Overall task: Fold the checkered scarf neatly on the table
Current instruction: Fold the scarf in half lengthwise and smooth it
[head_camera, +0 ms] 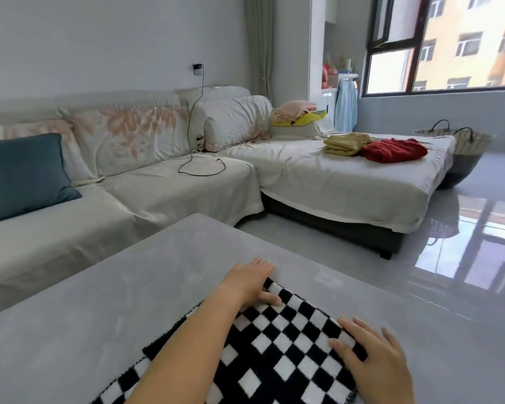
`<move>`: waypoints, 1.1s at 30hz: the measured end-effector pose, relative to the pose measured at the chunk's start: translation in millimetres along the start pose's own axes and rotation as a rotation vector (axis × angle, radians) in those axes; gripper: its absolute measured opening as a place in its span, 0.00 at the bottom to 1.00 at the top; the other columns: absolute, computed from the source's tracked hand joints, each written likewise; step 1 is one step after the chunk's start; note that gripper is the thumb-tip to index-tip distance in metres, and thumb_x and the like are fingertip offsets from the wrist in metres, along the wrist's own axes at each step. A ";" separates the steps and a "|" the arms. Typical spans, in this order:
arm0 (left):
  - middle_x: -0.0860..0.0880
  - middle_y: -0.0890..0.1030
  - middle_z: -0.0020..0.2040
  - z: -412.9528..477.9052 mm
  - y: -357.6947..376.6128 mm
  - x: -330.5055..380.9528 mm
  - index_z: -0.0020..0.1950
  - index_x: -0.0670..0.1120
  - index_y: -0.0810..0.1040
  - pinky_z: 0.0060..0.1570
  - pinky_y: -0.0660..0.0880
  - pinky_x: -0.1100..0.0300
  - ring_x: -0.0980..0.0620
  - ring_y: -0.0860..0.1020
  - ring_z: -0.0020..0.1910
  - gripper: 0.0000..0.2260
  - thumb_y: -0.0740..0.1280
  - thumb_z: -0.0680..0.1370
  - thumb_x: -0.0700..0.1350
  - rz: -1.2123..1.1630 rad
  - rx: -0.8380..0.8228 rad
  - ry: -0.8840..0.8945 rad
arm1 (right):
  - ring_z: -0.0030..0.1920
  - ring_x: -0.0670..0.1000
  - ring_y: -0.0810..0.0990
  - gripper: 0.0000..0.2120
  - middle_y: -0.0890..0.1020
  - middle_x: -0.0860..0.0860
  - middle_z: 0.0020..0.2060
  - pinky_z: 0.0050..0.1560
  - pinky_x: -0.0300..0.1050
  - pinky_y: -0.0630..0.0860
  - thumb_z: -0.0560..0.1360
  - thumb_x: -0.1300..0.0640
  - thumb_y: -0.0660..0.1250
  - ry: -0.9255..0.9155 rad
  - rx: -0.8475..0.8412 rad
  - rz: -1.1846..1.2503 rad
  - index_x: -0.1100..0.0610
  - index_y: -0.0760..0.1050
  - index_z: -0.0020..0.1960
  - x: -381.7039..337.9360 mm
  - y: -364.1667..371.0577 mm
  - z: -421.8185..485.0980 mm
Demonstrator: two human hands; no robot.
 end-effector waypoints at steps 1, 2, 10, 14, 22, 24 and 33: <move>0.53 0.57 0.77 1.1 3.1 -3.1 0.76 0.50 0.56 0.73 0.54 0.48 0.54 0.51 0.77 0.38 0.66 0.72 0.64 -0.041 0.007 -0.001 | 0.63 0.42 0.67 0.18 0.77 0.46 0.62 0.71 0.44 0.53 0.69 0.47 0.72 -0.010 0.000 0.005 0.44 0.78 0.58 -1.3 -1.5 -0.3; 0.53 0.60 0.76 0.9 6.1 -5.6 0.75 0.50 0.60 0.72 0.57 0.49 0.54 0.53 0.76 0.35 0.65 0.73 0.64 -0.077 0.019 0.005 | 0.61 0.38 0.63 0.19 0.76 0.45 0.63 0.71 0.43 0.52 0.70 0.46 0.71 -0.013 -0.005 0.004 0.43 0.76 0.60 -1.5 -2.7 -0.8; 0.51 0.76 0.55 -14.2 2.9 -25.9 0.61 0.50 0.75 0.56 0.70 0.54 0.51 0.73 0.56 0.16 0.60 0.79 0.57 -0.013 0.228 0.104 | 0.63 0.37 0.65 0.23 0.75 0.42 0.63 0.68 0.40 0.55 0.74 0.35 0.58 -0.118 -0.035 -0.076 0.42 0.73 0.64 -5.5 0.1 -3.1; 0.53 0.76 0.43 -21.0 -1.6 -33.3 0.47 0.47 0.81 0.48 0.70 0.59 0.55 0.74 0.45 0.08 0.69 0.75 0.51 -0.367 0.324 0.019 | 0.56 0.53 0.77 0.17 0.82 0.43 0.50 0.58 0.50 0.71 0.69 0.45 0.70 -0.026 -0.046 -0.010 0.40 0.76 0.58 -7.9 -4.5 -4.1; 0.53 0.79 0.34 -37.4 -8.4 -49.9 0.36 0.49 0.79 0.42 0.73 0.61 0.56 0.76 0.36 0.06 0.75 0.69 0.46 -0.801 0.333 -0.138 | 0.45 0.50 0.79 0.16 0.81 0.45 0.41 0.51 0.48 0.74 0.63 0.52 0.78 0.146 0.064 0.299 0.44 0.80 0.50 -10.5 -10.2 -11.2; 0.54 0.80 0.35 -47.8 -14.0 -56.1 0.37 0.50 0.80 0.42 0.74 0.62 0.57 0.77 0.36 0.05 0.75 0.69 0.45 -0.775 0.314 -0.136 | 0.38 0.45 0.80 0.11 0.82 0.43 0.35 0.40 0.40 0.74 0.64 0.54 0.78 0.170 0.087 0.402 0.43 0.79 0.41 -14.2 -13.4 -15.3; 0.51 0.81 0.33 -132.3 -67.0 -79.8 0.37 0.46 0.81 0.36 0.72 0.65 0.61 0.76 0.31 0.04 0.75 0.70 0.40 -0.808 0.323 -0.131 | 0.36 0.45 0.82 0.07 0.84 0.44 0.33 0.38 0.35 0.78 0.64 0.57 0.77 0.144 0.020 0.646 0.49 0.82 0.40 -79.1 -27.9 -57.6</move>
Point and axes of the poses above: each hand's wrist, its own z-axis towards the middle knuckle, its own y-axis out of the palm, x = y × z, the point moved 3 cm from there along z, towards the middle knuckle
